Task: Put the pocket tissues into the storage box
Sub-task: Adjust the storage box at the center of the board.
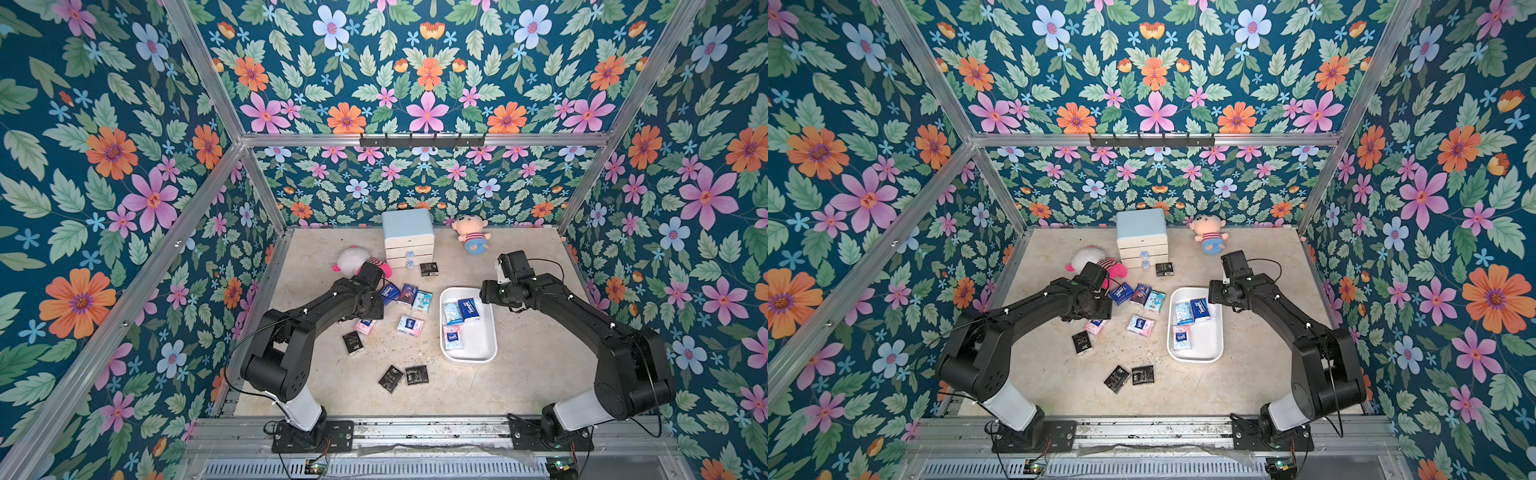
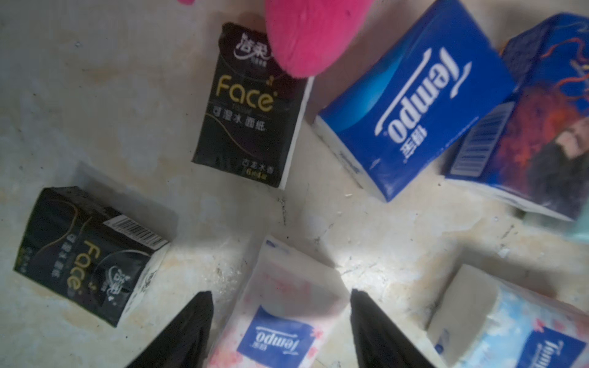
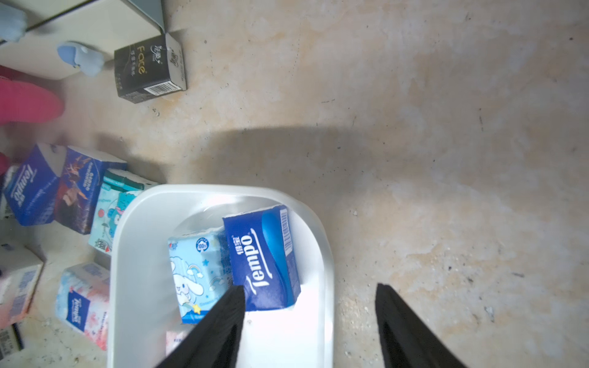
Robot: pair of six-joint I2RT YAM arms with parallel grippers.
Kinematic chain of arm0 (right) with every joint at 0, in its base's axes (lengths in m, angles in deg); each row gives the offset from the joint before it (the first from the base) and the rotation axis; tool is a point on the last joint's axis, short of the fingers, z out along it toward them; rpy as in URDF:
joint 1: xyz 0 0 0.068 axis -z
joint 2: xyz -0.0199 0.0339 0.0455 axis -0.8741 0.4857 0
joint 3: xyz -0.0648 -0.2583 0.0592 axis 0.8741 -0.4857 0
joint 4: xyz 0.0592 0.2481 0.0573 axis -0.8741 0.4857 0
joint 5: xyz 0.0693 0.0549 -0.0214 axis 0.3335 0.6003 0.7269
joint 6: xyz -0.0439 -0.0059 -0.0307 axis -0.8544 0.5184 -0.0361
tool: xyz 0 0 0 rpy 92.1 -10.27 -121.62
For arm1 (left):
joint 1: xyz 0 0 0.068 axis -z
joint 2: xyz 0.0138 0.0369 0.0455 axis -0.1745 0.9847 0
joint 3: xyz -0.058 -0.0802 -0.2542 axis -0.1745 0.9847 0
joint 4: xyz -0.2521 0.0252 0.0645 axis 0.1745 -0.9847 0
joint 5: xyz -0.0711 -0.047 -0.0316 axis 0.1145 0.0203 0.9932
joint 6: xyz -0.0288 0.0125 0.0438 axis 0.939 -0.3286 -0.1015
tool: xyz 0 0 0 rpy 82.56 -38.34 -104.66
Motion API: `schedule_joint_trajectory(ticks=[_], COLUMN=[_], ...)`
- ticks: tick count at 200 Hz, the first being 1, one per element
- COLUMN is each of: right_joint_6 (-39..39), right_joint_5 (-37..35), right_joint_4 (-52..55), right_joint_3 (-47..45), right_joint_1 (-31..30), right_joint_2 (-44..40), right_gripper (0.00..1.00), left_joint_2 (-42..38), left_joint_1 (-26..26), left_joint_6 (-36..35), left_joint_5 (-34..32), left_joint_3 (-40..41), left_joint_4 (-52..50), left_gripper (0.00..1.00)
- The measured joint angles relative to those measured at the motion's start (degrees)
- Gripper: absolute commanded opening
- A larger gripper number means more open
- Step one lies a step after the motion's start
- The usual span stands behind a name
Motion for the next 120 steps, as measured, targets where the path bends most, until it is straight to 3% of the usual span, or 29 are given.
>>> schedule_joint_trajectory(ticks=[90, 120], right_joint_6=[4.2, 4.3], right_joint_5=[2.0, 2.0], right_joint_4=[0.3, 0.5], right_joint_3=[-0.7, -1.4], right_joint_1=[0.0, 0.0], right_joint_2=[-3.7, -4.7], right_gripper=[0.91, 0.93], left_joint_2=[2.2, 0.3], left_joint_1=[1.1, 1.6], left_joint_6=[-1.6, -0.6], left_joint_5=[2.0, 2.1], left_joint_3=[0.4, 1.2], left_joint_4=[-0.7, -2.1], left_gripper=[0.73, 0.81])
